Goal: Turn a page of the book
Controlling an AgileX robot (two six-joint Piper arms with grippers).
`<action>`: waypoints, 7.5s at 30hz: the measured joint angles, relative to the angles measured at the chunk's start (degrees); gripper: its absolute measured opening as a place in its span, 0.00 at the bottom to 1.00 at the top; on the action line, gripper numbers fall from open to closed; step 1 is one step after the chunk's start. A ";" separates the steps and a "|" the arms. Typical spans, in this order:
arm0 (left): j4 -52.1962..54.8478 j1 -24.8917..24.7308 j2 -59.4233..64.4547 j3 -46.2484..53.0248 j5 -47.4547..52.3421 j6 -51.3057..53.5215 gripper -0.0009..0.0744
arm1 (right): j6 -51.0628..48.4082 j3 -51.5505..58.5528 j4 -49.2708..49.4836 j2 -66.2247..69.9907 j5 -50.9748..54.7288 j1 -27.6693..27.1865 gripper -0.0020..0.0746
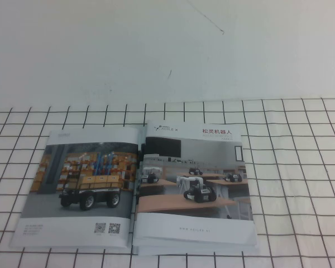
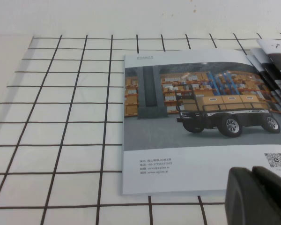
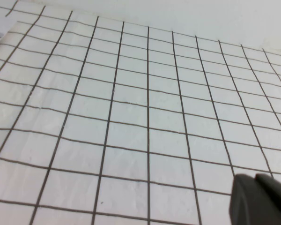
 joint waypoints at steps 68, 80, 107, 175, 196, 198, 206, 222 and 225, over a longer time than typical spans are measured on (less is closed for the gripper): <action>0.00 0.00 0.00 0.00 -0.41 0.00 0.01 | -2.78 0.00 -6.99 0.00 0.68 0.00 0.02; 0.00 0.00 0.00 0.00 -0.41 0.00 0.01 | -2.59 0.00 -6.99 0.00 0.68 0.00 0.02; -28.10 0.00 0.00 0.27 -22.90 0.00 0.01 | -2.23 0.00 -7.77 0.00 -44.58 0.00 0.02; -21.81 0.00 45.64 -46.53 27.22 3.60 0.01 | -20.84 -46.20 39.20 49.17 13.64 0.00 0.02; -51.17 -7.10 77.75 -46.53 17.30 31.60 0.01 | -47.13 -46.20 63.59 73.06 18.08 0.00 0.02; -51.59 -10.13 80.03 -46.53 13.50 31.60 0.01 | -49.66 -46.20 66.29 75.21 17.25 0.60 0.02; -54.94 -15.49 91.46 -46.53 6.04 30.83 0.01 | -56.66 -46.20 70.65 80.92 13.33 6.77 0.03; -58.88 -15.95 104.14 -47.60 5.99 32.77 0.01 | -67.91 -46.31 80.67 87.58 11.94 7.50 0.04; -58.95 -15.95 104.23 -47.60 6.12 32.95 0.01 | -73.33 -46.41 86.34 88.82 11.85 7.50 0.12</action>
